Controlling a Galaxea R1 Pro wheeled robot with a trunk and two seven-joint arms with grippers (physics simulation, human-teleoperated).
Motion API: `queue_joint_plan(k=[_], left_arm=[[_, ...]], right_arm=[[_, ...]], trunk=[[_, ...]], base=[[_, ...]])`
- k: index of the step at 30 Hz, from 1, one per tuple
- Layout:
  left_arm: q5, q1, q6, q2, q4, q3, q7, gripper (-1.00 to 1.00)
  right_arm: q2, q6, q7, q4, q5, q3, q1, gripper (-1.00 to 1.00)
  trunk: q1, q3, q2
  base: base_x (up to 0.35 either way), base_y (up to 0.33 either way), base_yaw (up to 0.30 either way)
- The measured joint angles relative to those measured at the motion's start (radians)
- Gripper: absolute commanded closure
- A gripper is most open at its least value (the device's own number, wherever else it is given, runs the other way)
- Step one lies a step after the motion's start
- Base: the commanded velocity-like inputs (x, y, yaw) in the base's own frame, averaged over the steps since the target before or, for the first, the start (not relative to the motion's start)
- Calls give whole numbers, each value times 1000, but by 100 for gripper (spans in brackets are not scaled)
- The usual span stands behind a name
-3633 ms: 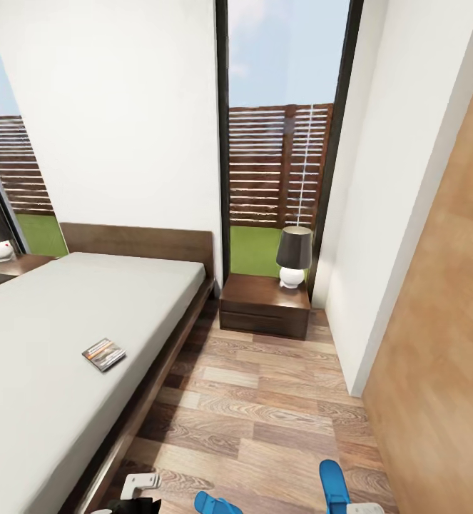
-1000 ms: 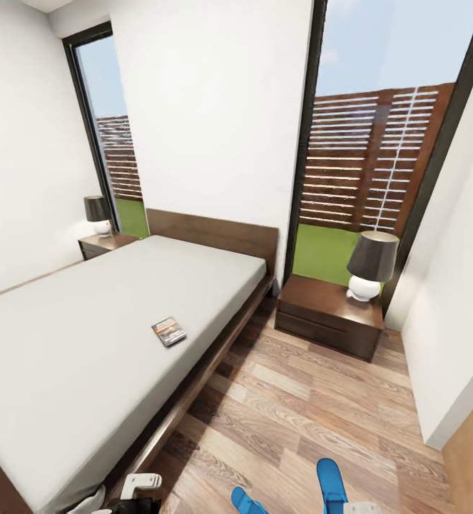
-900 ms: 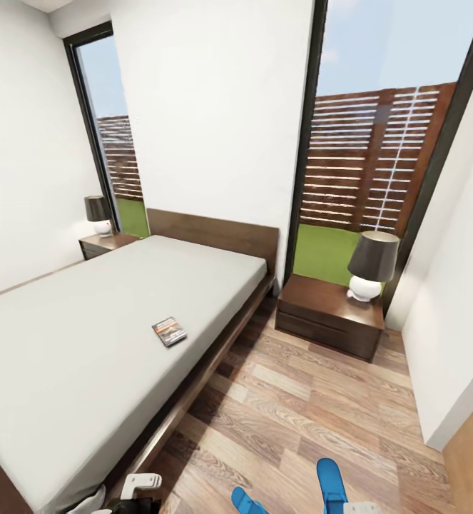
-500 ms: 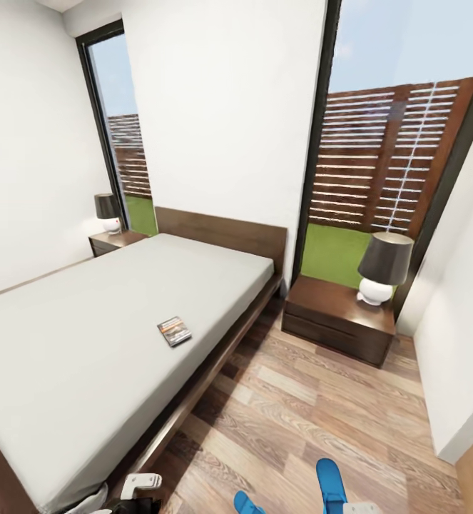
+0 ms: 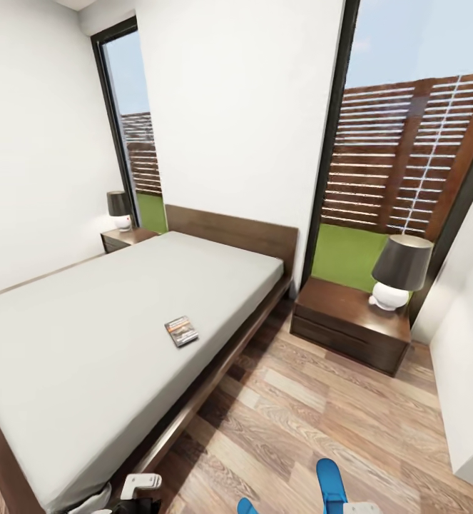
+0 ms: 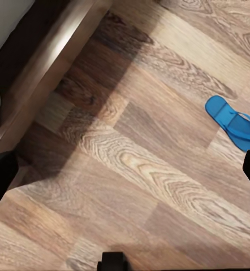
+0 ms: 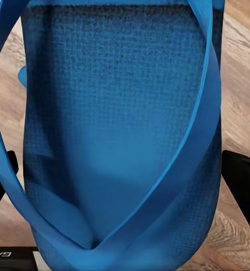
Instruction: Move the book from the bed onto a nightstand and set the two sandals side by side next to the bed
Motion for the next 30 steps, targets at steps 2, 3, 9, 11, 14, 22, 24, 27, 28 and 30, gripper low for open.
queue_joint_plan(k=[2, 3, 9, 11, 14, 22, 24, 27, 28, 30], left_arm=[[0, 0, 0, 0, 0, 0, 0, -100], [0, 0, 0, 0, 0, 0, 0, -100], [-1, 0, 0, 0, 1, 1, 0, -100], [-1, 0, 0, 0, 1, 0, 0, -100], [-1, 0, 0, 0, 1, 0, 0, -100], [-1, 0, 0, 0, 1, 0, 0, -100], [-1, 0, 0, 0, 1, 0, 0, -100], [-1, 0, 0, 0, 1, 0, 0, -100], [-1, 0, 0, 0, 1, 0, 0, -100], [-1, 0, 0, 0, 1, 1, 0, -100]], right_arm=[[0, 0, 0, 0, 0, 0, 0, 100], [0, 0, 0, 0, 0, 0, 0, 100], [0, 0, 1, 0, 0, 0, 0, 100], [0, 0, 1, 0, 0, 0, 0, 100], [0, 0, 1, 1, 0, 0, 0, 100], [0, 0, 0, 1, 0, 0, 0, 100], [0, 0, 0, 1, 0, 0, 0, 100], [0, 0, 0, 1, 0, 0, 0, 100], [0, 0, 0, 1, 0, 0, 0, 100], [0, 0, 1, 1, 0, 0, 0, 100]], trunk=[[0, -2, 0], [0, -2, 0], [0, -5, 0], [0, -6, 0], [0, -6, 0], [0, -6, 0], [0, -6, 0], [0, -6, 0], [0, -6, 0], [0, -6, 0]], base=[[84, -84, 148], [84, -74, 140], [83, -69, 69], [85, -113, 21], [82, -73, 12], [80, -124, 3], [59, -201, 1], [34, -129, 1], [22, -81, 0], [16, -58, 0]])
